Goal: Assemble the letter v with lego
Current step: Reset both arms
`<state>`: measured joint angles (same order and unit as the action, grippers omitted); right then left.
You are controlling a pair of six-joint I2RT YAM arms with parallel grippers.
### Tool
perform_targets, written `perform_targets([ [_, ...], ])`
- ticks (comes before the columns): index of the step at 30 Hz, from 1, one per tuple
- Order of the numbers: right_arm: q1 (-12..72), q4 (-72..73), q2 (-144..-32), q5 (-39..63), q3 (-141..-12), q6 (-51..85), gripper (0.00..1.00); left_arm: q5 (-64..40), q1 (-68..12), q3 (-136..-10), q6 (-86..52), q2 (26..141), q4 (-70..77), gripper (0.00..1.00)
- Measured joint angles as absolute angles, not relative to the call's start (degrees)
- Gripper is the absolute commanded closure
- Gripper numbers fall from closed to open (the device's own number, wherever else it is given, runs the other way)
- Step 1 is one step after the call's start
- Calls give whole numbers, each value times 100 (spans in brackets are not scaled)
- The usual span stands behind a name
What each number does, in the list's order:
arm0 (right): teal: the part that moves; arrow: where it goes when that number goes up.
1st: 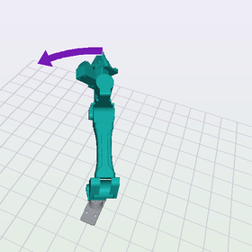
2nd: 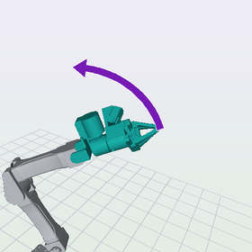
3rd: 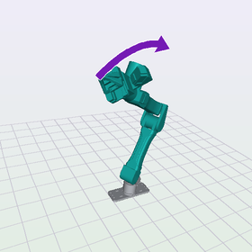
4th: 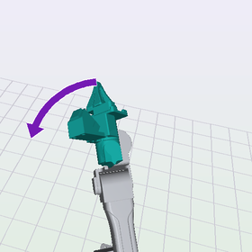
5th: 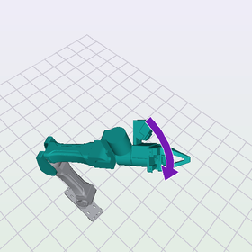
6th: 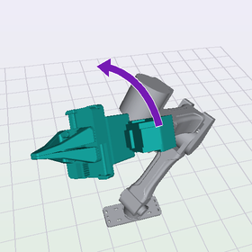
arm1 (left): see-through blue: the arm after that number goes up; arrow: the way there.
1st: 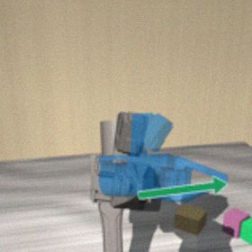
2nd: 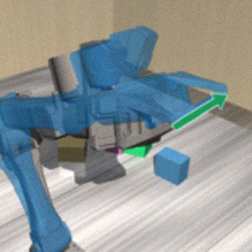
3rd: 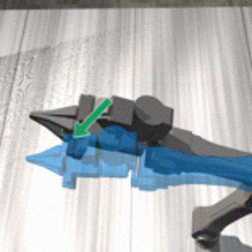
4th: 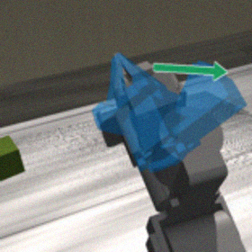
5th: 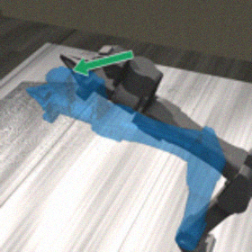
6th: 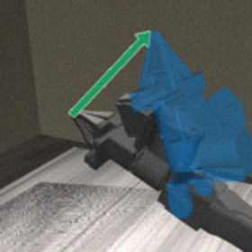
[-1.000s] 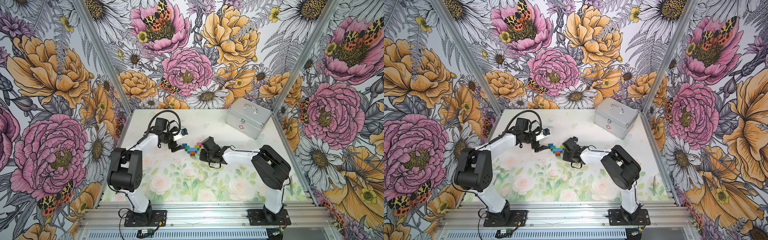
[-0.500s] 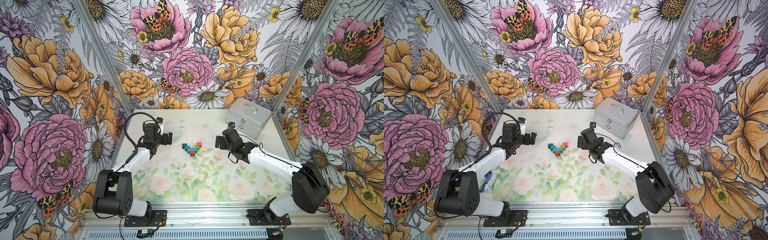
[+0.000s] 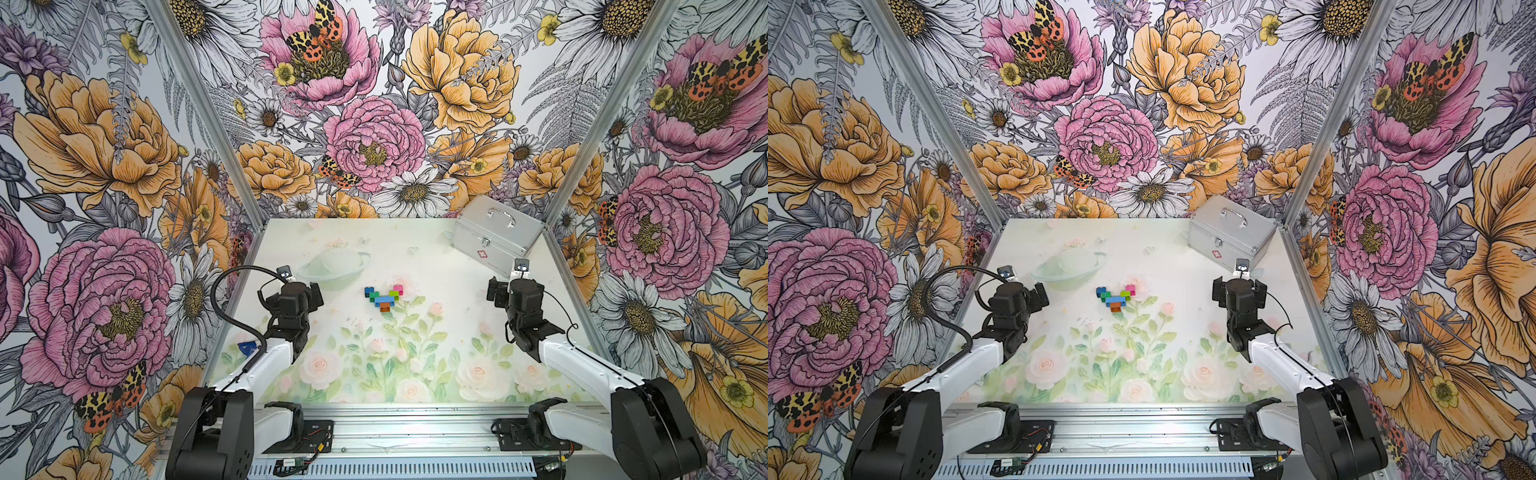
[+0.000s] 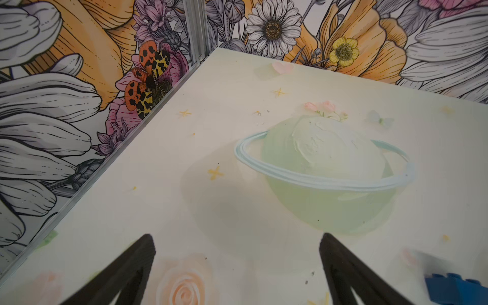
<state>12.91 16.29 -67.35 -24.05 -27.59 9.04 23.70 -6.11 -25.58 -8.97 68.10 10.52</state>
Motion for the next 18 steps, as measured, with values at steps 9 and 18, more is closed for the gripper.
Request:
perform_targets([
  [9,471,3234,-7782,-1671,-2248,484,0,1984,-364,-2462,-556,7564,2397,1],
  [18,-178,4475,-8785,-554,-2123,423,1,1625,-298,-2281,-237,7745,3592,1],
])
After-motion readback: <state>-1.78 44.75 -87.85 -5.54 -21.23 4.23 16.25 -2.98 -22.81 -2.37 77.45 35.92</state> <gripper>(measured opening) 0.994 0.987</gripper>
